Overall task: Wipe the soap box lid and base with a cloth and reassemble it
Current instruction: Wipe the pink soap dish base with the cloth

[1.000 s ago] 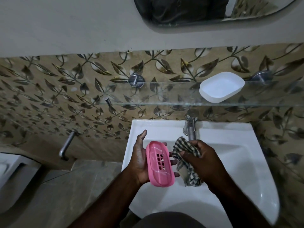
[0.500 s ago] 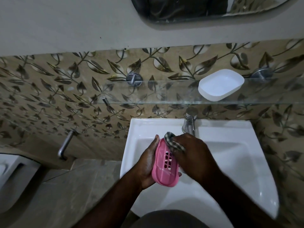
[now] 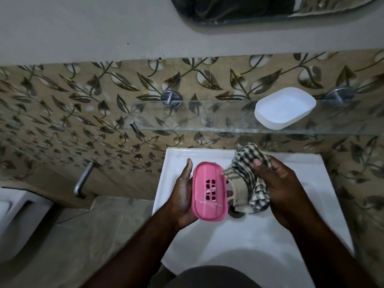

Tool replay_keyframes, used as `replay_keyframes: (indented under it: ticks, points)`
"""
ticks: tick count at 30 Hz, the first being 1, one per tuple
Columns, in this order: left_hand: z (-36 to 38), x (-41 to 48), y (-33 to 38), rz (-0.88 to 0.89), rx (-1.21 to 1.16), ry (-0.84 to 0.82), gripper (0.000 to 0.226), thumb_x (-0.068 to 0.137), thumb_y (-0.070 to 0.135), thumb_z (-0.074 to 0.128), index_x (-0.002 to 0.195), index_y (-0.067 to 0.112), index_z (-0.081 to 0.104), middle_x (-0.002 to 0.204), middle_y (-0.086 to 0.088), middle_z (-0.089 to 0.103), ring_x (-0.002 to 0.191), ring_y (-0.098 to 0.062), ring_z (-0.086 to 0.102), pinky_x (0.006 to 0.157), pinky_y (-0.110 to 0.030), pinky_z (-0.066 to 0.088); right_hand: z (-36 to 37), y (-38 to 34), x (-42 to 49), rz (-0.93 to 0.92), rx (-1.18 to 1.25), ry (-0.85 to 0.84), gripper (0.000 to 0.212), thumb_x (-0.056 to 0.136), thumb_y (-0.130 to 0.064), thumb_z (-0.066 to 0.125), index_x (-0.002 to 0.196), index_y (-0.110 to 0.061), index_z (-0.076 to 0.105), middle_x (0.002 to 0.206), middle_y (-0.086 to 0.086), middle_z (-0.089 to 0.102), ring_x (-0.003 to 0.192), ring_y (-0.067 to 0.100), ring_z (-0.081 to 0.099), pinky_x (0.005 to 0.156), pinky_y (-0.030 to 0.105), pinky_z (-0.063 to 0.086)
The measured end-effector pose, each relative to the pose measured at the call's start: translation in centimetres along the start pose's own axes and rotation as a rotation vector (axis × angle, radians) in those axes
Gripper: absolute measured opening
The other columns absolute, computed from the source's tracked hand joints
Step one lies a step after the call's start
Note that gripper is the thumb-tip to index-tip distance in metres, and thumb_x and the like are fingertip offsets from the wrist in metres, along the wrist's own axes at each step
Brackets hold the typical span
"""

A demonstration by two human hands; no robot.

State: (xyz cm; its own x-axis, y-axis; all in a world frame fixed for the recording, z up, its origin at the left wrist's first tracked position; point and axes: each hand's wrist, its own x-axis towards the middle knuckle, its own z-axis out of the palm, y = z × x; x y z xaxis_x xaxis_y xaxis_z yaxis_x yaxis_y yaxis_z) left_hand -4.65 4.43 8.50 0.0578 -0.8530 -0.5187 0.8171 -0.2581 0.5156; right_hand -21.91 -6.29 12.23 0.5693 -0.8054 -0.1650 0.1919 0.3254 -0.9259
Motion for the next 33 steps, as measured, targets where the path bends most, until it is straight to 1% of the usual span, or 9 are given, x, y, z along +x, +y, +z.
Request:
replay_keyframes:
  ticks: [5,8,10,14,17,20,23,28,33]
  points:
    - [0.9,0.0,-0.4,-0.012,0.174,-0.012,0.068,0.086,0.066,0.04,0.108,0.012,0.073,0.098,-0.015,0.069,0.086,-0.029,0.065,0.086,-0.044,0.048,0.3,-0.3,0.0,-0.001,-0.459,-0.015,0.011,0.087,-0.013,0.071,0.097,-0.015,0.073,0.086,0.003,0.077,0.084,0.024,0.074,0.074,0.037,0.058]
    - [1.9,0.0,-0.8,0.061,0.297,0.027,0.063,0.093,0.061,0.033,0.117,0.013,0.067,0.11,-0.013,0.07,0.097,-0.028,0.067,0.091,-0.042,0.049,2.7,-0.1,0.7,-0.086,-0.598,0.016,0.015,0.088,-0.021,0.07,0.087,-0.006,0.07,0.077,0.01,0.074,0.075,0.028,0.071,0.069,0.042,0.056]
    - [2.6,0.0,-0.6,0.103,0.312,0.05,0.062,0.096,0.058,0.031,0.126,0.013,0.061,0.118,-0.014,0.069,0.108,-0.028,0.066,0.096,-0.041,0.048,4.5,0.6,0.3,-0.084,-0.568,0.057,0.023,0.09,-0.027,0.067,0.08,-0.006,0.068,0.073,0.011,0.072,0.069,0.025,0.07,0.066,0.043,0.055]
    - [2.5,0.4,1.0,0.227,0.298,0.08,0.054,0.091,0.059,0.04,0.13,0.027,0.06,0.092,-0.006,0.073,0.08,-0.017,0.07,0.073,-0.032,0.053,6.5,1.6,-2.3,0.005,-0.524,-0.102,0.019,0.094,-0.023,0.061,0.08,-0.014,0.071,0.074,0.005,0.074,0.068,0.018,0.071,0.066,0.034,0.056]
    - [2.8,0.3,0.7,0.222,0.304,0.08,0.053,0.092,0.057,0.039,0.131,0.027,0.058,0.1,-0.006,0.075,0.088,-0.02,0.071,0.078,-0.035,0.054,6.2,0.6,-1.1,0.104,-0.372,-0.131,0.017,0.094,-0.018,0.061,0.083,-0.009,0.072,0.077,0.011,0.075,0.068,0.023,0.072,0.066,0.036,0.058]
    - [3.8,0.3,0.2,0.178,0.288,0.092,0.054,0.095,0.055,0.034,0.112,0.017,0.068,0.107,-0.01,0.074,0.096,-0.021,0.071,0.085,-0.036,0.054,5.9,-0.7,1.1,0.031,-0.252,0.004,0.015,0.09,-0.017,0.067,0.089,-0.003,0.069,0.084,0.019,0.074,0.08,0.033,0.073,0.072,0.045,0.059]
    - [4.2,0.4,0.8,0.205,0.303,0.081,0.052,0.093,0.055,0.038,0.098,0.021,0.077,0.103,-0.008,0.075,0.092,-0.02,0.072,0.079,-0.032,0.055,6.4,0.0,0.4,-0.087,-0.38,0.019,0.011,0.089,-0.023,0.068,0.093,-0.013,0.07,0.085,0.005,0.075,0.082,0.023,0.073,0.077,0.042,0.059]
    - [3.2,0.4,1.6,0.284,0.293,0.091,0.046,0.085,0.057,0.047,0.09,0.025,0.079,0.073,-0.006,0.071,0.065,-0.017,0.068,0.064,-0.027,0.055,5.8,0.7,-1.6,0.042,-0.373,-0.221,0.009,0.092,-0.012,0.064,0.093,-0.012,0.073,0.083,0.008,0.076,0.075,0.022,0.073,0.07,0.036,0.059]
    - [4.6,0.3,1.1,0.284,0.336,0.106,0.058,0.087,0.056,0.045,0.116,0.011,0.066,0.113,-0.013,0.072,0.104,-0.025,0.068,0.085,-0.034,0.053,6.3,-1.3,1.4,0.01,-0.061,-0.033,0.015,0.091,-0.013,0.065,0.095,0.001,0.069,0.089,0.022,0.073,0.079,0.031,0.07,0.077,0.043,0.055]
